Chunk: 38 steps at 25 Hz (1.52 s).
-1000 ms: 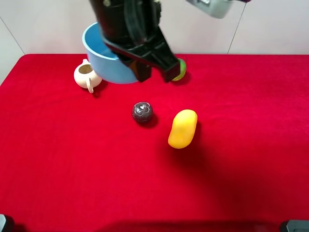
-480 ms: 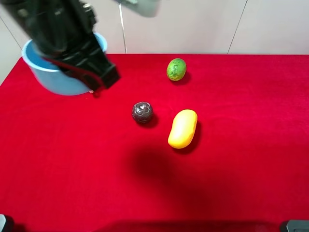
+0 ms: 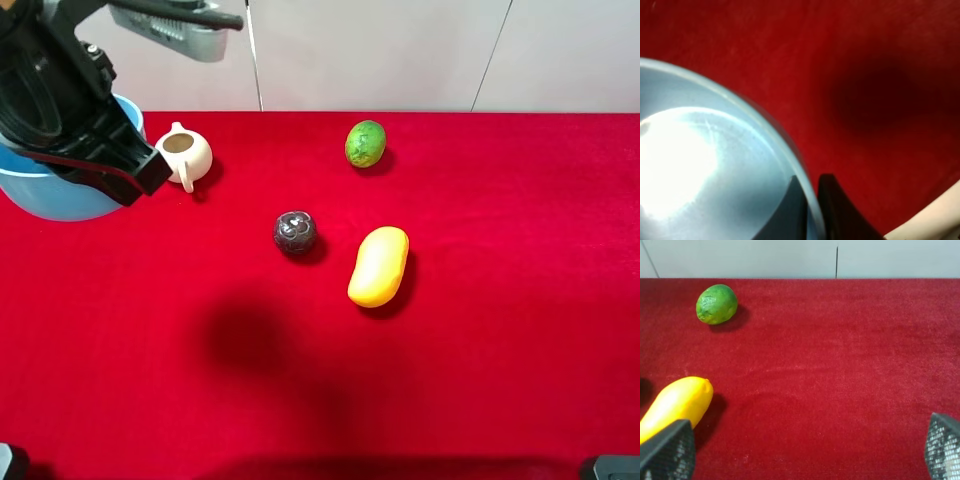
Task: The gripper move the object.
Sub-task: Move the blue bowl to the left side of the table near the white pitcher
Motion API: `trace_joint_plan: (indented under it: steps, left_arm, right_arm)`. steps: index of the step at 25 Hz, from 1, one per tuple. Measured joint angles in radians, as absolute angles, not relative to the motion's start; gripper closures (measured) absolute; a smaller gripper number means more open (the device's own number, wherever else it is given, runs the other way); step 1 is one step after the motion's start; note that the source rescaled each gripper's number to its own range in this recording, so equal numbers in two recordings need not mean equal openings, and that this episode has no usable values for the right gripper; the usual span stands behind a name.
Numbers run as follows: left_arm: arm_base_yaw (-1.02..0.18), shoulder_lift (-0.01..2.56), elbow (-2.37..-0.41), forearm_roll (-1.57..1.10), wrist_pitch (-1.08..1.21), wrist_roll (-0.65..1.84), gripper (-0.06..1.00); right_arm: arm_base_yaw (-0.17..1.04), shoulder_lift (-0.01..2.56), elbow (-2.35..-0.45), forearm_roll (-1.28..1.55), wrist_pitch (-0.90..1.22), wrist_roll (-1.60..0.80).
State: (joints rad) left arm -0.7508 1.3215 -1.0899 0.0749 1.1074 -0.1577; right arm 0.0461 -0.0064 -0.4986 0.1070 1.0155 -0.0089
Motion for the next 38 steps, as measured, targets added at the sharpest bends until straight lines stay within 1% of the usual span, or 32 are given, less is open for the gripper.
trace_joint_plan:
  steps: [11, 22, 28, 38]
  left_arm:
    - [-0.581, 1.322, -0.964, 0.076, 0.967, -0.158, 0.94]
    - [-0.462, 1.320, -0.789, 0.103, 0.736, -0.158, 0.94]
    - [-0.431, 1.392, -0.776, 0.119, 0.670, -0.158, 0.94]
    - [-0.428, 1.588, -0.776, 0.169, 0.494, -0.158, 0.94]
  right_arm:
    - [0.046, -0.006, -0.499, 0.107, 1.016, -0.009]
    - [0.046, -0.006, -0.499, 0.107, 1.016, -0.009]
    - [0.046, -0.006, -0.499, 0.107, 1.016, -0.009]
    - [0.046, -0.006, -0.499, 0.106, 1.016, -0.009]
